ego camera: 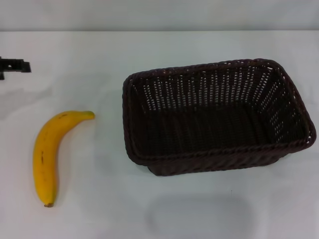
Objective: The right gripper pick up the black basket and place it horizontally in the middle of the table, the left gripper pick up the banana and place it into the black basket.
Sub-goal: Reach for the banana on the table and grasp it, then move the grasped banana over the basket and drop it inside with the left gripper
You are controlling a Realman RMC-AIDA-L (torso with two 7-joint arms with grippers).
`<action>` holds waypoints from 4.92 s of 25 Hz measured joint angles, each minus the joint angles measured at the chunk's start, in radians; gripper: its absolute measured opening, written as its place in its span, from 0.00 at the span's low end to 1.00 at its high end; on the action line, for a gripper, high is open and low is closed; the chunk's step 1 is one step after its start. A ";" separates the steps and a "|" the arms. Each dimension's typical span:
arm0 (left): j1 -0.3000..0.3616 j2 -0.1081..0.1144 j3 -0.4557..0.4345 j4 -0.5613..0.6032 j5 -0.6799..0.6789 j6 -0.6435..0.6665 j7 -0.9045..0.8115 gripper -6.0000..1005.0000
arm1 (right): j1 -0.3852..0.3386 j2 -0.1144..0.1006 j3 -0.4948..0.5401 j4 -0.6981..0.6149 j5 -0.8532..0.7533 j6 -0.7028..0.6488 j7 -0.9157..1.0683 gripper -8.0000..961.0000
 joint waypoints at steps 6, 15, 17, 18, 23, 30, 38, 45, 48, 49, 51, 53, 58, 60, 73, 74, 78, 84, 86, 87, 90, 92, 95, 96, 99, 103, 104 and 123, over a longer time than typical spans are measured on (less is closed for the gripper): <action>-0.099 -0.016 0.009 -0.004 0.180 -0.103 -0.105 0.87 | -0.002 -0.002 -0.002 0.000 -0.011 -0.004 -0.007 0.83; -0.231 -0.046 0.063 -0.025 0.356 -0.258 -0.201 0.86 | -0.009 0.018 -0.003 -0.003 -0.079 -0.029 -0.008 0.83; -0.251 -0.048 0.111 -0.032 0.386 -0.296 -0.237 0.86 | -0.009 0.023 -0.003 -0.003 -0.088 -0.030 -0.009 0.83; -0.260 -0.049 0.133 -0.036 0.401 -0.309 -0.254 0.86 | -0.009 0.024 -0.003 -0.003 -0.091 -0.031 -0.009 0.83; -0.282 -0.067 0.176 -0.058 0.435 -0.334 -0.292 0.86 | -0.010 0.023 -0.012 -0.002 -0.092 -0.054 -0.009 0.83; -0.270 -0.088 0.170 -0.088 0.430 -0.315 -0.296 0.86 | -0.021 0.023 -0.026 -0.003 -0.092 -0.057 -0.009 0.83; -0.272 -0.093 0.175 -0.135 0.434 -0.312 -0.293 0.86 | -0.023 0.023 -0.033 -0.006 -0.101 -0.057 -0.009 0.83; -0.272 -0.094 0.177 -0.137 0.439 -0.311 -0.291 0.85 | -0.020 0.024 -0.033 -0.006 -0.102 -0.057 -0.009 0.83; -0.277 -0.094 0.178 -0.137 0.446 -0.304 -0.287 0.85 | -0.015 0.025 -0.033 -0.001 -0.102 -0.057 -0.009 0.83; -0.279 -0.094 0.178 -0.139 0.448 -0.303 -0.285 0.85 | -0.014 0.025 -0.033 0.000 -0.102 -0.057 -0.009 0.83; -0.287 -0.094 0.178 -0.151 0.452 -0.298 -0.275 0.85 | -0.010 0.025 -0.033 0.002 -0.102 -0.057 -0.009 0.83; -0.296 -0.094 0.179 -0.175 0.454 -0.290 -0.267 0.85 | -0.009 0.025 -0.033 0.004 -0.103 -0.057 -0.009 0.83; -0.320 -0.096 0.193 -0.215 0.454 -0.276 -0.242 0.85 | -0.009 0.025 -0.034 0.005 -0.103 -0.057 -0.009 0.83; -0.326 -0.099 0.207 -0.216 0.455 -0.275 -0.236 0.85 | -0.009 0.025 -0.034 0.006 -0.103 -0.057 -0.009 0.83; -0.338 -0.119 0.233 -0.216 0.498 -0.262 -0.231 0.85 | 0.000 0.026 -0.035 0.010 -0.102 -0.057 -0.009 0.83; -0.338 -0.119 0.233 -0.217 0.498 -0.261 -0.230 0.85 | 0.001 0.027 -0.036 0.010 -0.102 -0.058 -0.009 0.83; -0.339 -0.123 0.233 -0.224 0.504 -0.255 -0.229 0.66 | 0.003 0.028 -0.046 0.019 -0.102 -0.078 -0.008 0.83; -0.337 -0.114 0.207 -0.203 0.467 -0.261 -0.204 0.50 | 0.005 0.028 -0.047 0.026 -0.102 -0.082 -0.004 0.83; -0.330 -0.101 0.186 -0.165 0.443 -0.284 -0.191 0.51 | 0.005 0.028 -0.047 0.026 -0.102 -0.082 -0.003 0.83; -0.325 -0.094 0.171 -0.132 0.436 -0.306 -0.181 0.51 | 0.005 0.028 -0.047 0.026 -0.101 -0.082 -0.003 0.83; -0.316 -0.069 0.115 -0.021 0.410 -0.391 -0.144 0.52 | 0.002 0.028 -0.046 0.021 -0.099 -0.081 -0.002 0.82; -0.316 -0.041 0.067 0.061 0.372 -0.480 -0.114 0.52 | -0.001 0.028 -0.045 0.016 -0.099 -0.080 -0.002 0.82; -0.323 0.006 0.031 0.137 0.291 -0.570 -0.094 0.53 | -0.003 0.028 -0.044 0.011 -0.095 -0.081 -0.001 0.82; -0.327 0.024 0.027 0.157 0.255 -0.587 -0.093 0.53 | -0.004 0.028 -0.043 0.009 -0.094 -0.081 0.000 0.82; -0.351 0.060 0.026 0.180 0.150 -0.589 -0.092 0.54 | -0.006 0.028 -0.044 0.008 -0.093 -0.083 0.001 0.82; -0.415 0.061 0.028 0.144 0.098 -0.545 -0.054 0.55 | -0.007 0.028 -0.046 0.007 -0.093 -0.104 0.005 0.82; -0.434 0.056 0.030 0.127 0.098 -0.529 -0.044 0.55 | -0.008 0.029 -0.048 0.007 -0.093 -0.112 0.009 0.82; -0.682 -0.164 0.278 -0.133 0.121 -0.230 0.000 0.59 | -0.010 0.029 -0.066 0.021 -0.101 -0.228 0.022 0.82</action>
